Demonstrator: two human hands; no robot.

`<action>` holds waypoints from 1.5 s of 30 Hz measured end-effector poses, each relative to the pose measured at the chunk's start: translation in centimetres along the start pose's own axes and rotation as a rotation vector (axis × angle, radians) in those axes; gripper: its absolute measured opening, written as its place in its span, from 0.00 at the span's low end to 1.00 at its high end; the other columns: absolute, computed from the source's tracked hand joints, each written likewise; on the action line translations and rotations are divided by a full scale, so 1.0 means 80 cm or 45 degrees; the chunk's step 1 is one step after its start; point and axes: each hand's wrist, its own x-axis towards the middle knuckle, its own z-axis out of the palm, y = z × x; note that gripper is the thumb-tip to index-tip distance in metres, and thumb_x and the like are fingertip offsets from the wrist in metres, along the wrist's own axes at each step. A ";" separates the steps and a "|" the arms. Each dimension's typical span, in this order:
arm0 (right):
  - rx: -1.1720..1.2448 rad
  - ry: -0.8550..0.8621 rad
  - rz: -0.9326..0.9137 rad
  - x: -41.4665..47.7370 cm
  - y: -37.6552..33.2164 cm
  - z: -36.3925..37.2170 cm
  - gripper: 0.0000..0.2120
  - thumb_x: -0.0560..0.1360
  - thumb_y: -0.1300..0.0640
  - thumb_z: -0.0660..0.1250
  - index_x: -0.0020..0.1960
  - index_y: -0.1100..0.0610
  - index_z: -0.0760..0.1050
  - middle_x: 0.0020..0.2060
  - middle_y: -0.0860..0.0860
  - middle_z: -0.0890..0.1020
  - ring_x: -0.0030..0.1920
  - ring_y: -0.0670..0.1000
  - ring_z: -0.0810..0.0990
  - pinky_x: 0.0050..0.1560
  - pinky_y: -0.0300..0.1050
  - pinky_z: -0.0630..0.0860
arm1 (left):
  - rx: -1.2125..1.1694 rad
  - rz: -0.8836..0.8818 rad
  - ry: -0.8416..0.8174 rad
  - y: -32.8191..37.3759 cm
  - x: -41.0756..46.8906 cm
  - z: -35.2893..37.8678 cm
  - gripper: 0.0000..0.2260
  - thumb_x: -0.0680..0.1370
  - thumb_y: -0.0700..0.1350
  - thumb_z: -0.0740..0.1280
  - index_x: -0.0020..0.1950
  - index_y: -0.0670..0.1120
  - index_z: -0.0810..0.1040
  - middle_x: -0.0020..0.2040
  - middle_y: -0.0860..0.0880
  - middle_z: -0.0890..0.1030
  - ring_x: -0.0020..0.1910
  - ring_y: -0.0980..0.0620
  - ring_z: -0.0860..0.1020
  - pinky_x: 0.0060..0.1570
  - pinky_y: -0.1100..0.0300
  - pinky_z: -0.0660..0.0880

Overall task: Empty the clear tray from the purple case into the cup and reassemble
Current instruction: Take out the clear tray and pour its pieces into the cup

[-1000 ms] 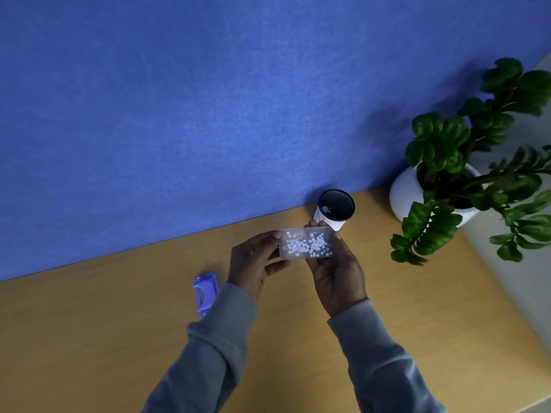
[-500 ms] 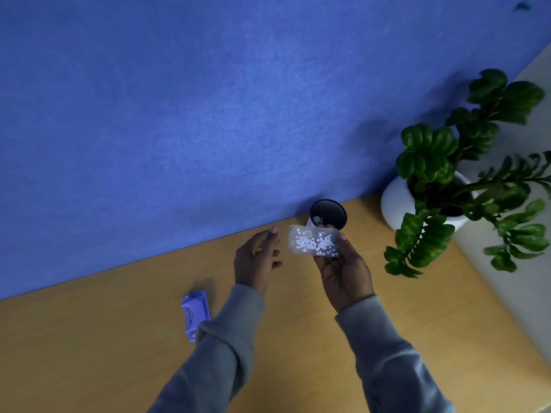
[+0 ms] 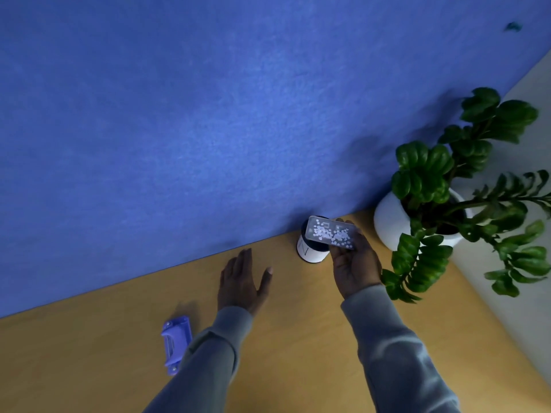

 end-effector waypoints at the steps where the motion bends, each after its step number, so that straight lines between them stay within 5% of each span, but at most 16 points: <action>1: -0.010 0.033 -0.019 0.004 0.001 -0.001 0.13 0.83 0.63 0.61 0.66 0.67 0.73 0.59 0.63 0.80 0.60 0.59 0.81 0.53 0.48 0.84 | 0.070 0.008 -0.012 -0.004 -0.001 0.006 0.34 0.81 0.64 0.53 0.81 0.44 0.61 0.78 0.43 0.68 0.78 0.42 0.64 0.77 0.46 0.61; 7: -0.204 0.273 -0.153 0.028 0.008 -0.009 0.11 0.82 0.61 0.65 0.61 0.64 0.79 0.55 0.60 0.84 0.55 0.58 0.84 0.50 0.49 0.84 | 0.274 0.080 -0.036 -0.018 -0.012 0.029 0.33 0.80 0.61 0.47 0.80 0.43 0.63 0.80 0.40 0.65 0.79 0.39 0.62 0.77 0.42 0.58; 11: -0.640 0.309 -0.403 0.041 0.015 -0.002 0.18 0.80 0.61 0.63 0.34 0.52 0.83 0.35 0.49 0.85 0.44 0.55 0.81 0.46 0.51 0.79 | 0.293 0.098 -0.018 -0.020 -0.014 0.030 0.32 0.80 0.59 0.51 0.78 0.42 0.66 0.78 0.39 0.68 0.77 0.37 0.67 0.74 0.40 0.64; 14: -1.325 0.393 -0.763 0.054 0.023 0.003 0.13 0.82 0.57 0.60 0.42 0.52 0.80 0.42 0.55 0.84 0.43 0.52 0.75 0.47 0.48 0.72 | 0.315 0.110 -0.014 -0.022 -0.014 0.032 0.31 0.81 0.59 0.52 0.78 0.42 0.66 0.78 0.39 0.68 0.77 0.38 0.67 0.75 0.40 0.64; 18: -1.862 0.115 -1.105 0.055 0.040 0.012 0.11 0.81 0.60 0.57 0.48 0.59 0.77 0.32 0.54 0.79 0.31 0.50 0.74 0.36 0.42 0.61 | 0.349 0.120 -0.020 -0.027 -0.014 0.038 0.32 0.81 0.60 0.53 0.79 0.42 0.64 0.79 0.40 0.67 0.78 0.39 0.65 0.75 0.40 0.62; 20: -2.144 -0.033 -1.149 0.057 0.047 0.010 0.10 0.79 0.65 0.61 0.59 0.64 0.77 0.42 0.62 0.84 0.39 0.63 0.82 0.36 0.46 0.67 | 0.355 0.118 -0.019 -0.029 -0.014 0.040 0.32 0.82 0.61 0.53 0.79 0.43 0.64 0.79 0.40 0.66 0.78 0.39 0.65 0.76 0.41 0.61; 23: -2.457 -0.225 -1.072 0.052 0.053 0.009 0.22 0.76 0.68 0.66 0.69 0.67 0.71 0.61 0.64 0.81 0.56 0.68 0.82 0.47 0.53 0.79 | 0.345 0.122 -0.007 -0.031 -0.015 0.042 0.32 0.81 0.61 0.54 0.79 0.43 0.64 0.79 0.40 0.66 0.78 0.39 0.65 0.75 0.40 0.61; 27: -2.635 -0.312 -1.296 0.039 0.050 0.006 0.21 0.72 0.68 0.72 0.63 0.69 0.76 0.55 0.65 0.85 0.54 0.65 0.85 0.46 0.56 0.83 | 0.334 0.130 -0.002 -0.031 -0.014 0.043 0.32 0.81 0.62 0.55 0.80 0.43 0.63 0.80 0.41 0.65 0.79 0.39 0.63 0.76 0.40 0.60; 34: -2.682 -0.294 -1.478 0.035 0.046 0.007 0.20 0.77 0.58 0.55 0.61 0.64 0.79 0.45 0.58 0.88 0.50 0.65 0.81 0.46 0.58 0.79 | 0.338 0.131 0.000 -0.029 -0.016 0.041 0.33 0.81 0.62 0.54 0.80 0.43 0.63 0.81 0.41 0.64 0.80 0.40 0.62 0.77 0.40 0.60; 45: -2.649 -0.155 -1.475 0.060 0.052 -0.009 0.14 0.73 0.58 0.68 0.59 0.55 0.77 0.40 0.50 0.87 0.49 0.58 0.74 0.52 0.55 0.64 | 0.348 0.131 -0.015 -0.026 -0.015 0.037 0.33 0.81 0.62 0.55 0.80 0.43 0.62 0.81 0.41 0.63 0.80 0.39 0.61 0.77 0.40 0.60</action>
